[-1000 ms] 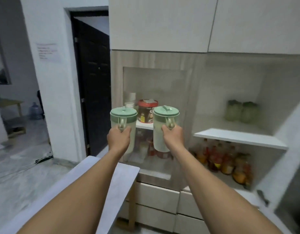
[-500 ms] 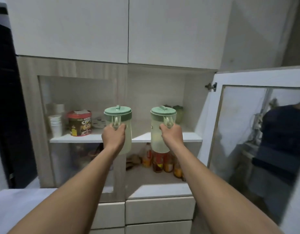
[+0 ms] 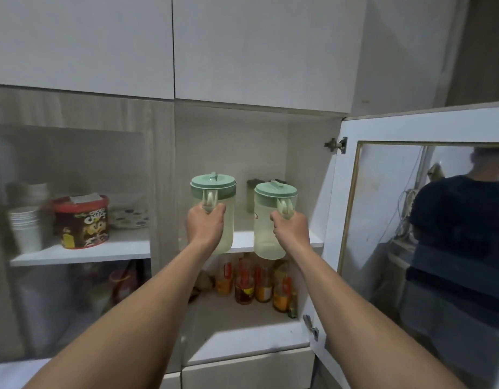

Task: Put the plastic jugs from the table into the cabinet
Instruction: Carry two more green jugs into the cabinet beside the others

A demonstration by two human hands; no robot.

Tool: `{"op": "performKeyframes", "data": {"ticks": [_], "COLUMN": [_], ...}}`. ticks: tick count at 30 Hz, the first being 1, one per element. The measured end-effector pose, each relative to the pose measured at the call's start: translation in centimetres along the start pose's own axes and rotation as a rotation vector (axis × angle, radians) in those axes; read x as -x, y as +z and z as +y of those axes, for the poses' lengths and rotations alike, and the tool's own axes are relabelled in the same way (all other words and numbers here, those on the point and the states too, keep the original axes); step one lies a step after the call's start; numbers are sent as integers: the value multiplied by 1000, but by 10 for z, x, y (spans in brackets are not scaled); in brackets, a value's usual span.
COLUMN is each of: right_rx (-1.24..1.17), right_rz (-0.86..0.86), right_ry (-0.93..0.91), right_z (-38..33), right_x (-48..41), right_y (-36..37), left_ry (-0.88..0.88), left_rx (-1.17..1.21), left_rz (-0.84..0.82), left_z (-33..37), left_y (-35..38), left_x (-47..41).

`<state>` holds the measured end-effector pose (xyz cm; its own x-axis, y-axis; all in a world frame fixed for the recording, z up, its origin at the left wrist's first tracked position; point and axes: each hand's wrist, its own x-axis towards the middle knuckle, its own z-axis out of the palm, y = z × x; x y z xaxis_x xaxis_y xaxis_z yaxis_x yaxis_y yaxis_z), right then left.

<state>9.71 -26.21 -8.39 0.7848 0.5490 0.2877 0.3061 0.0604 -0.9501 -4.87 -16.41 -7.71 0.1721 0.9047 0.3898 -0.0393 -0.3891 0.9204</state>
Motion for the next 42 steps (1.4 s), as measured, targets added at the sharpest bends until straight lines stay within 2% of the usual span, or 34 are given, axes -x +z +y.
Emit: {"op": "performKeyframes", "data": {"ticks": [12, 23, 32, 36, 42], "right_rx": [-23, -57, -33, 68, -74], "right_rz": [64, 105, -66, -108, -185], "right_ry": [-8, 17, 65, 39, 84], "right_z": [7, 62, 131, 153, 191], "right_x": [-136, -260, -384, -423, -444], "right_y": [52, 106, 167, 196, 232], "left_ry": [23, -42, -104, -149, -146], "left_rx": [-2, -26, -152, -260, -267], "left_rz": [-25, 23, 71, 96, 113], "left_z": [-35, -99, -177, -207, -248], "left_y": [63, 128, 192, 208, 216], "left_x": [-135, -244, -347, -377, -404]}}
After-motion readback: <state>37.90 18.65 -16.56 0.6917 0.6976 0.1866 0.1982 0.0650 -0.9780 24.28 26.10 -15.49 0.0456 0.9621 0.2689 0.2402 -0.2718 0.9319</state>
